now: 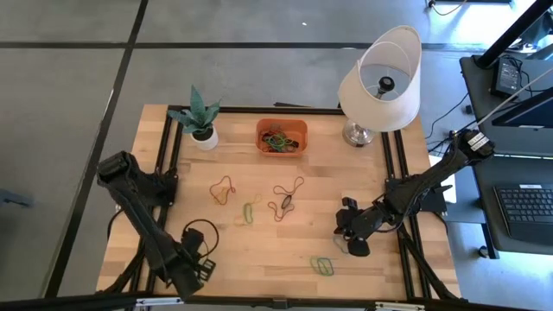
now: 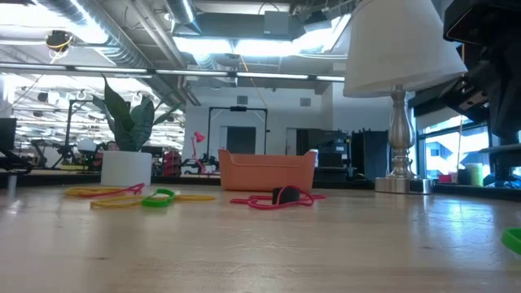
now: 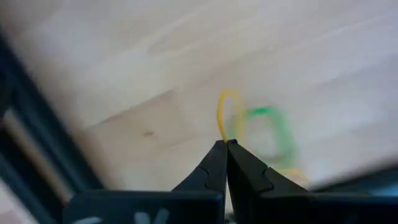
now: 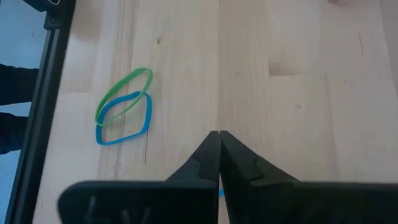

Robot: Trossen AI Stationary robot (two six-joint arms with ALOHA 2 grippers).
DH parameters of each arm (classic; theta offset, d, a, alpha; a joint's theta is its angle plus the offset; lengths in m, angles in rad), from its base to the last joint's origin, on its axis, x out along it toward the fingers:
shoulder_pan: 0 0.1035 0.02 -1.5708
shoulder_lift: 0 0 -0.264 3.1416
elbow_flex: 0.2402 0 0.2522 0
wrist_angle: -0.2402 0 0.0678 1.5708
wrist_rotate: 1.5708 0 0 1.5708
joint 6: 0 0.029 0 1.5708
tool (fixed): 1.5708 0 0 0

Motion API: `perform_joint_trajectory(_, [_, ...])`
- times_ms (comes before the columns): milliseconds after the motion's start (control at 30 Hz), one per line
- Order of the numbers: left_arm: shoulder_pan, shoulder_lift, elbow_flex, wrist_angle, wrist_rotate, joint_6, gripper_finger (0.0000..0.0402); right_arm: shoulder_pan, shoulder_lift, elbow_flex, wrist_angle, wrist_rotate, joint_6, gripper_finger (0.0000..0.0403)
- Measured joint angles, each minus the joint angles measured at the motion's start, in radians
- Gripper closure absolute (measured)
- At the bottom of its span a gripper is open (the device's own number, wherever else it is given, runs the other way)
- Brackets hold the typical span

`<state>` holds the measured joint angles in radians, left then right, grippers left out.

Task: Pick and place rubber bands into bin
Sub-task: Put the bottom yellow rubber band into the orange bin

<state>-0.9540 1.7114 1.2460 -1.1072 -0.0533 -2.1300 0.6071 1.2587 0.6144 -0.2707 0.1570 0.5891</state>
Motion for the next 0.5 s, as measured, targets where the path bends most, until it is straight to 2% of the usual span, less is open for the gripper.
perform_joint_trajectory(267, [0.023,-0.087,0.123,-0.12,-0.332,0.089,0.04,0.0,0.0,0.0,0.014,0.0,-0.026,0.0396])
perform_joint_trajectory(433, [0.095,-0.13,0.136,-0.134,-0.492,0.233,0.04,-0.001,0.0,0.0,0.03,0.001,-0.041,0.0396])
perform_joint_trajectory(500, [0.147,-0.15,0.136,-0.135,-0.521,0.312,0.04,-0.003,0.0,0.001,0.042,0.015,-0.044,0.0396])
